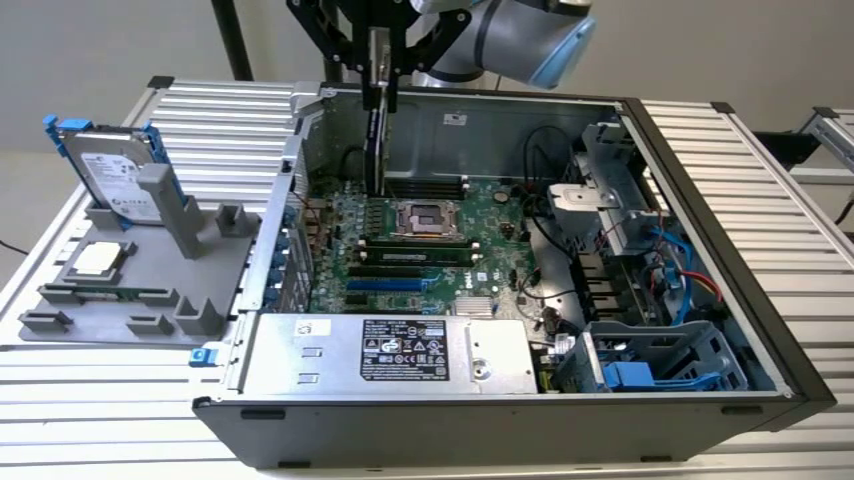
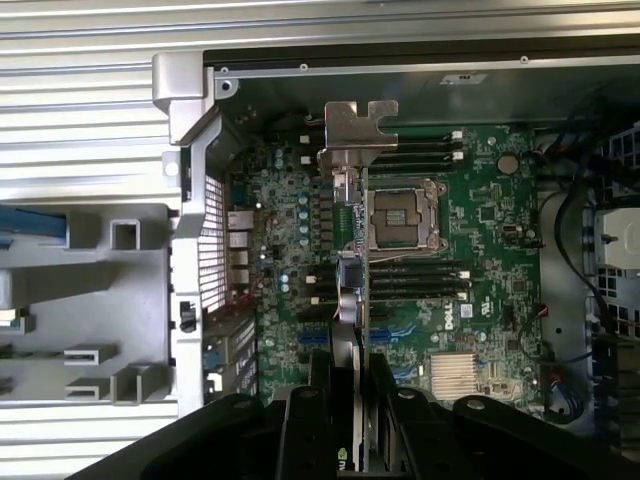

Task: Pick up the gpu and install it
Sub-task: 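Pick up the gpu and move the gpu toward the slot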

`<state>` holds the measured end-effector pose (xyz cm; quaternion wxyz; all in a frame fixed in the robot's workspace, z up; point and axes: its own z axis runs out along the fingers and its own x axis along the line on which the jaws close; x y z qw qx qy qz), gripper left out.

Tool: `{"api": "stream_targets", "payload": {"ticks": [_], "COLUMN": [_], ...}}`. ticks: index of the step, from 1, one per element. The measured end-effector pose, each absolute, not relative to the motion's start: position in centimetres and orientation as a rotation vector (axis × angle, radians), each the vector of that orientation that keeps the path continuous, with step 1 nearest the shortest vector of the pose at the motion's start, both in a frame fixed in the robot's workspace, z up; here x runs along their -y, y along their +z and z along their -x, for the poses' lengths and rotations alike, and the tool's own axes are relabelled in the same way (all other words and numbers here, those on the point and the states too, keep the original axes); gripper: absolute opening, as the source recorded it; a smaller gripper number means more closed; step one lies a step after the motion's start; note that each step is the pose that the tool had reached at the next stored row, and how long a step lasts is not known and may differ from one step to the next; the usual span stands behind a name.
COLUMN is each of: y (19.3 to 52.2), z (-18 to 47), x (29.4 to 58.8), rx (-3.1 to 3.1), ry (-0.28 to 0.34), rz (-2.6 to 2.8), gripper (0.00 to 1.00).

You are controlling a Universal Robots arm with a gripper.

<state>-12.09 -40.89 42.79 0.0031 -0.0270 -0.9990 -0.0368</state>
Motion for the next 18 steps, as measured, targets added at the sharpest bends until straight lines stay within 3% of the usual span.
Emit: {"api": "stream_targets", "payload": {"ticks": [18], "y": [42.8], "z": [10.8], "x": [40.9], "rx": [3.132], "ry": [-0.115], "rz": [0.085], "gripper": [0.0]}}
